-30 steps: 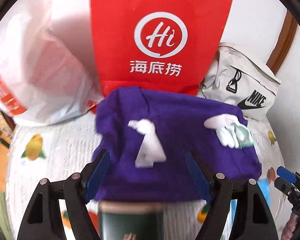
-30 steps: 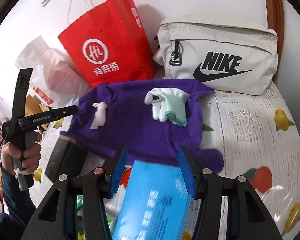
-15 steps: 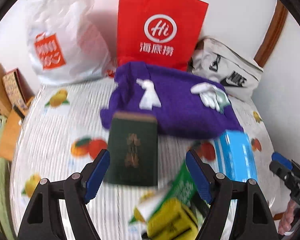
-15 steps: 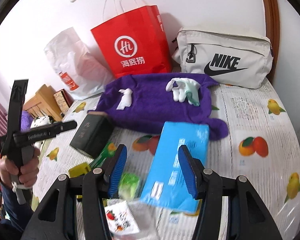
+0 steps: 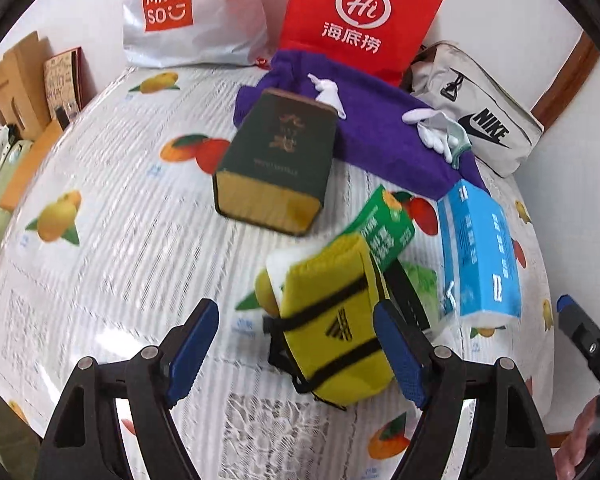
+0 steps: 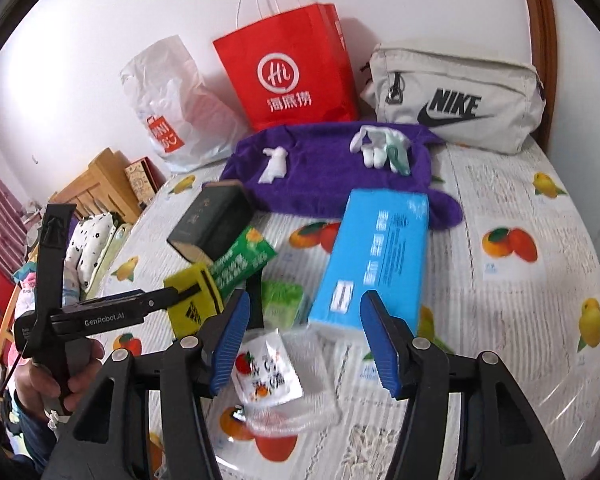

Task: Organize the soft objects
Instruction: 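Grasp the yellow Adidas bag with the left tool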

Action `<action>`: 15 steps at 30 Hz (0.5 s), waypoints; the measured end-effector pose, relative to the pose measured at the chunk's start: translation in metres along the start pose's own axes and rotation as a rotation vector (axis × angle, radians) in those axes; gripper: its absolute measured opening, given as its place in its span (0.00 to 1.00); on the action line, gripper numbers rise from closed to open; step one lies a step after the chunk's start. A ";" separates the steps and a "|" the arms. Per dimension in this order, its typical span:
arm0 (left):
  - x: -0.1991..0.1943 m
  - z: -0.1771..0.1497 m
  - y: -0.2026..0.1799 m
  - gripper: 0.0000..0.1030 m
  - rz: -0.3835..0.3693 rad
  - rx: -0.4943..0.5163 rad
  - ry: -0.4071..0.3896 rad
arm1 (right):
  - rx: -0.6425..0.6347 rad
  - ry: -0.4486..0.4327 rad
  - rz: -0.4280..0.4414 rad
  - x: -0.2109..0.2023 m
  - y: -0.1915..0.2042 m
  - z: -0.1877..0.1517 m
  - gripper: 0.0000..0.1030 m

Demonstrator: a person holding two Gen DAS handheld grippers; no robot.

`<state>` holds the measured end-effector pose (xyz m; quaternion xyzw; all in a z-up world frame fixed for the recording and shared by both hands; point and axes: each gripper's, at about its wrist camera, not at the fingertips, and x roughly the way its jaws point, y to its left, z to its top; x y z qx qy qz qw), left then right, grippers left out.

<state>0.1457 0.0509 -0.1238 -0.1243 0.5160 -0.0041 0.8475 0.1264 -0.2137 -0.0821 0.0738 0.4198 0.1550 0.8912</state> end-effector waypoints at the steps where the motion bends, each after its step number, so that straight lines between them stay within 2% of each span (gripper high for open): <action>1: 0.001 -0.002 -0.001 0.76 -0.005 -0.008 0.004 | 0.001 0.005 0.001 0.001 -0.001 -0.003 0.56; 5: 0.011 -0.007 -0.010 0.76 -0.030 -0.020 0.027 | 0.004 0.022 -0.003 0.002 -0.005 -0.016 0.56; 10: 0.025 -0.008 -0.025 0.76 0.009 -0.005 0.028 | -0.013 0.033 -0.030 0.004 -0.008 -0.025 0.56; 15: 0.040 -0.007 -0.037 0.77 0.049 0.002 0.052 | -0.006 0.051 -0.016 0.008 -0.012 -0.029 0.56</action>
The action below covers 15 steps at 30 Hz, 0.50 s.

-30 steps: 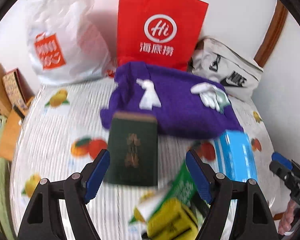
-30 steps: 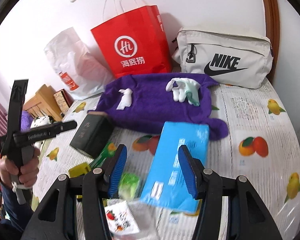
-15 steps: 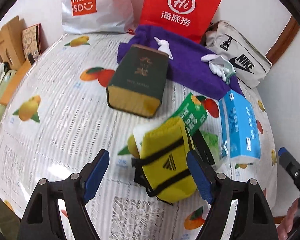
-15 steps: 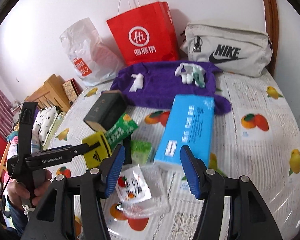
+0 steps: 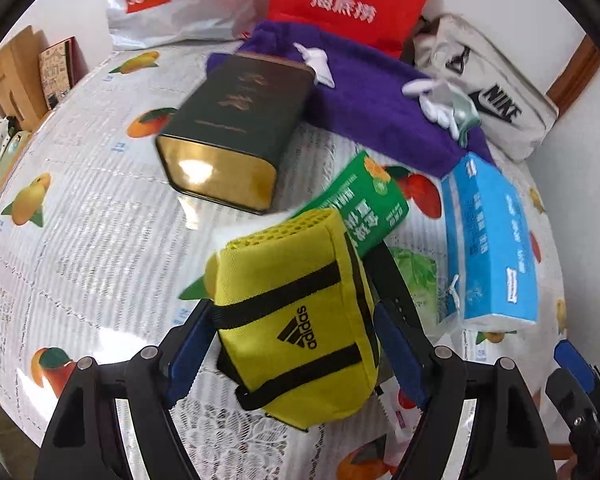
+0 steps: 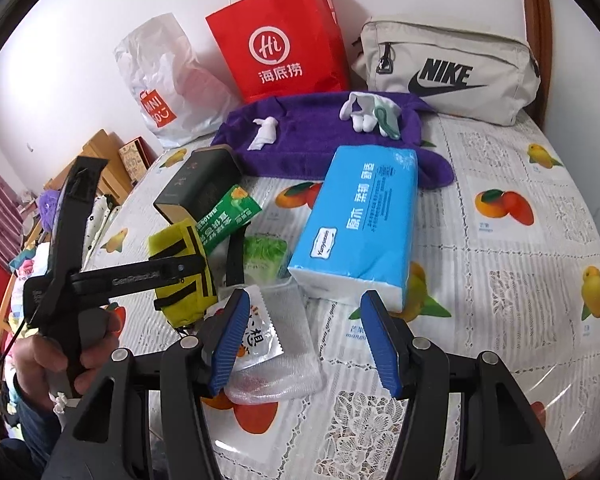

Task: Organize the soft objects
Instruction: 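Grasp the yellow Adidas bag with the left tool, then grasp the white snack packet with the right tool while the left tool lifts the yellow bag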

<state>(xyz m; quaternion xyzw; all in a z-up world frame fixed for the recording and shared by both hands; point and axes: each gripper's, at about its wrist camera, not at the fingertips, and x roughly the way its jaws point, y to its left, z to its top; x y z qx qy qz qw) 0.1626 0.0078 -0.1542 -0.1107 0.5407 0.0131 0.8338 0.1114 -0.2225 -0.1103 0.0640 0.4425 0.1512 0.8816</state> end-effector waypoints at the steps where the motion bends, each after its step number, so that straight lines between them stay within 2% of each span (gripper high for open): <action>1: 0.004 0.000 -0.003 0.77 0.010 0.008 0.007 | 0.002 0.003 0.000 0.001 -0.001 -0.001 0.56; 6: 0.018 -0.004 -0.010 0.80 0.060 0.027 0.023 | 0.022 0.030 0.013 0.010 -0.005 -0.006 0.56; 9: 0.017 -0.006 -0.008 0.79 0.049 0.033 0.005 | 0.024 0.043 0.008 0.013 -0.006 -0.008 0.56; 12: 0.010 -0.008 -0.005 0.73 0.035 0.069 -0.008 | 0.025 0.042 0.009 0.013 -0.006 -0.009 0.56; 15: -0.001 -0.008 0.002 0.71 0.005 0.071 -0.019 | 0.023 0.038 0.007 0.013 -0.004 -0.010 0.56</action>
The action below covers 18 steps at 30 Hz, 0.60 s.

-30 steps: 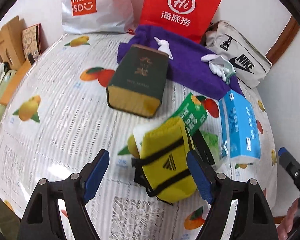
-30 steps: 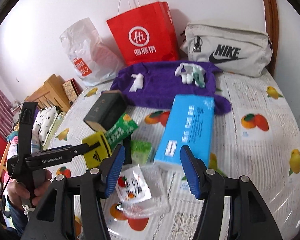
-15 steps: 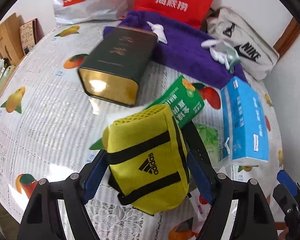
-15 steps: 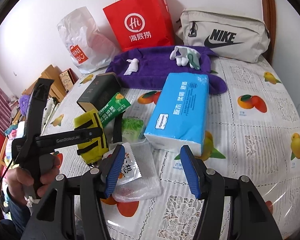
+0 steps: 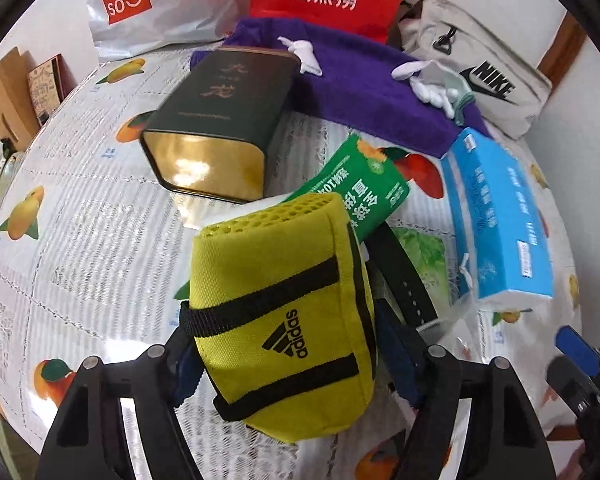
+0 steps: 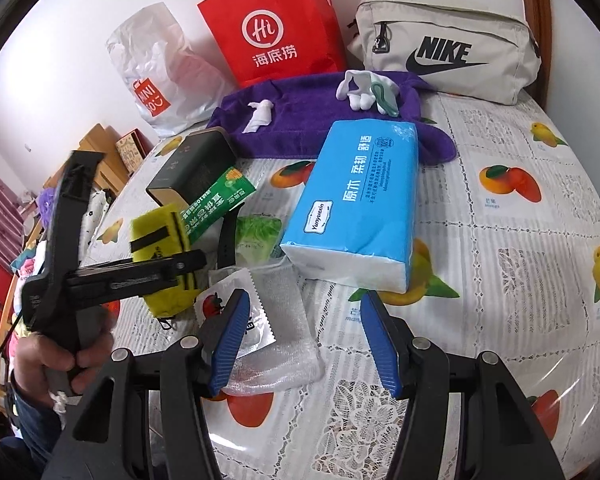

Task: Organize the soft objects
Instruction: 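Grasp the white snack packet with the right tool while the left tool lifts the yellow bag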

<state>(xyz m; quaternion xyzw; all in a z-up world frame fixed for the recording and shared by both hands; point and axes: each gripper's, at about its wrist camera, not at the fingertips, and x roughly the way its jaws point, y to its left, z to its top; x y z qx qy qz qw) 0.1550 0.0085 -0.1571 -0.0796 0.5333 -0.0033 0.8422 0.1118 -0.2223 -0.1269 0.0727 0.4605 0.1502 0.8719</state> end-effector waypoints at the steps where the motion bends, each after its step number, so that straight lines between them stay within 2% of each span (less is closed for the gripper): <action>1: -0.005 0.000 0.003 0.71 -0.002 -0.004 -0.010 | 0.001 0.000 0.003 0.000 0.001 0.000 0.56; 7: -0.027 0.003 0.025 0.71 0.011 -0.020 -0.064 | -0.011 0.021 0.017 0.008 0.010 -0.005 0.56; 13: -0.032 0.003 0.043 0.71 0.011 -0.031 -0.080 | -0.050 0.053 0.046 0.024 0.028 -0.012 0.56; 15: -0.032 0.003 0.051 0.71 0.004 -0.040 -0.077 | -0.077 0.064 0.052 0.031 0.037 -0.014 0.58; 18: -0.029 0.003 0.061 0.71 -0.004 -0.058 -0.071 | -0.113 0.061 0.043 0.038 0.051 -0.016 0.68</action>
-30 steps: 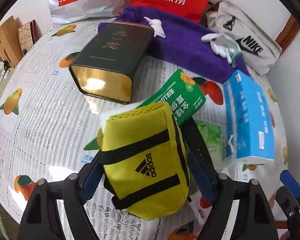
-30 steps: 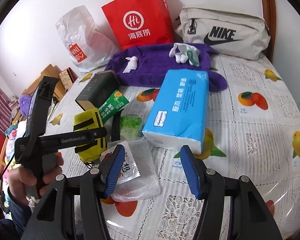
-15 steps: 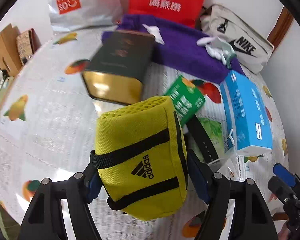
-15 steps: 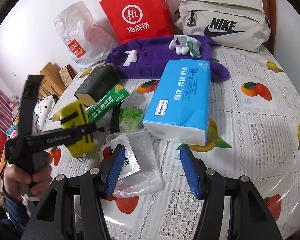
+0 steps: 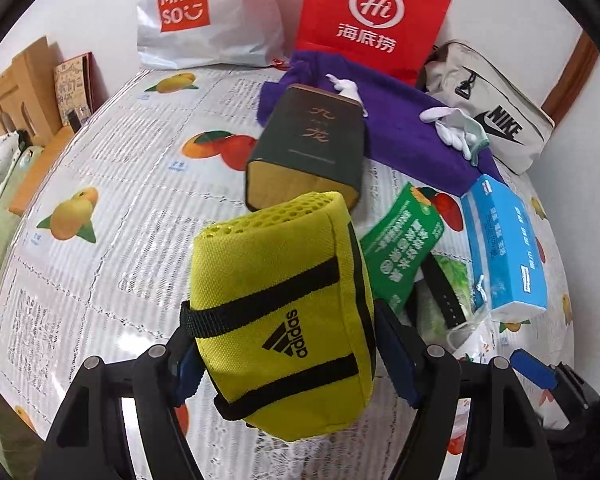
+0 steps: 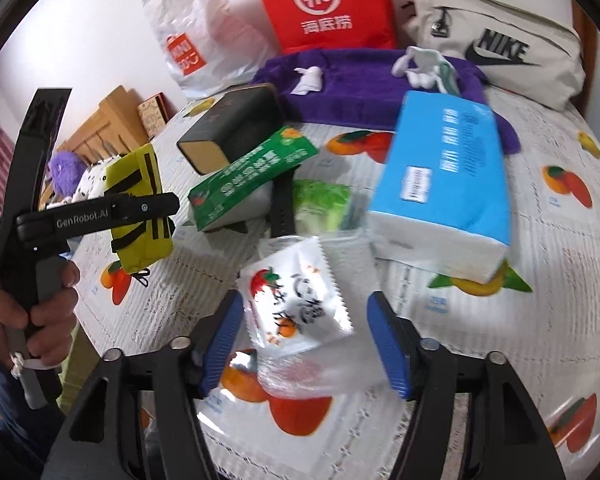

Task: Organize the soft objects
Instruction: 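Grasp the white snack packet with the right tool while the left tool lifts the yellow bag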

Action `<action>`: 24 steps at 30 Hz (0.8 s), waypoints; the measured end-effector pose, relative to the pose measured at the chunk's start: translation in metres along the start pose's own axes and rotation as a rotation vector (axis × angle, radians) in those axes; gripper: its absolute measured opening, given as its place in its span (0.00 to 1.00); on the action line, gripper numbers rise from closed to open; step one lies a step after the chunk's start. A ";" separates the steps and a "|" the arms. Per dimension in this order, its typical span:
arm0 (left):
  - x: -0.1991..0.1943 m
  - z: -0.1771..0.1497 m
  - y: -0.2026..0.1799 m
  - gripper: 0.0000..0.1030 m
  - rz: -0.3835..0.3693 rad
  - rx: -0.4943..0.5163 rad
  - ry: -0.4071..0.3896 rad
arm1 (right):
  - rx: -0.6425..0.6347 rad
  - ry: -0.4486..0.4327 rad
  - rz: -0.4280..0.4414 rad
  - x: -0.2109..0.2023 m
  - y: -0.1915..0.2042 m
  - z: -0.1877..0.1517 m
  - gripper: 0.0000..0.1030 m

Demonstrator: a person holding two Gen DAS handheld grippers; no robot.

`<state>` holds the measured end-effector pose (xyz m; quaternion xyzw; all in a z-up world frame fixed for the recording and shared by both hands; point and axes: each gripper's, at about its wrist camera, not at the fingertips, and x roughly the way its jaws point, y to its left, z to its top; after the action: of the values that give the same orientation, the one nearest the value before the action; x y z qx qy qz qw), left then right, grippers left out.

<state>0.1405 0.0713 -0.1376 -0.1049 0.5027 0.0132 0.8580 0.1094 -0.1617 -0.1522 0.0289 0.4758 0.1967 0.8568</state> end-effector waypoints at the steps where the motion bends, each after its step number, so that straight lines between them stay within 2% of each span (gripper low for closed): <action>1: 0.002 0.000 0.002 0.71 0.002 -0.002 0.004 | -0.010 -0.001 0.002 0.003 0.004 0.000 0.72; 5: 0.005 -0.001 0.010 0.71 -0.008 -0.015 0.015 | -0.056 0.005 -0.031 0.015 0.016 0.001 0.74; 9: 0.009 -0.002 0.014 0.71 -0.024 -0.022 0.025 | -0.112 0.047 -0.077 0.030 0.026 -0.002 0.74; 12: 0.012 -0.002 0.015 0.71 -0.025 -0.020 0.035 | -0.114 0.046 -0.090 0.035 0.026 -0.003 0.74; 13: 0.012 -0.002 0.015 0.71 -0.027 -0.020 0.037 | -0.111 0.041 -0.095 0.035 0.025 -0.003 0.72; 16: 0.012 -0.003 0.015 0.71 -0.035 -0.014 0.041 | -0.108 0.034 -0.109 0.031 0.023 -0.002 0.59; 20: 0.010 -0.002 0.016 0.71 -0.047 -0.016 0.037 | -0.124 0.021 -0.112 0.023 0.022 -0.001 0.53; 24: 0.010 -0.004 0.014 0.71 -0.045 -0.005 0.044 | -0.117 0.005 -0.108 0.014 0.021 0.000 0.53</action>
<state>0.1402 0.0838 -0.1508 -0.1188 0.5190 -0.0071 0.8465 0.1097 -0.1376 -0.1580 -0.0471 0.4665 0.1779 0.8652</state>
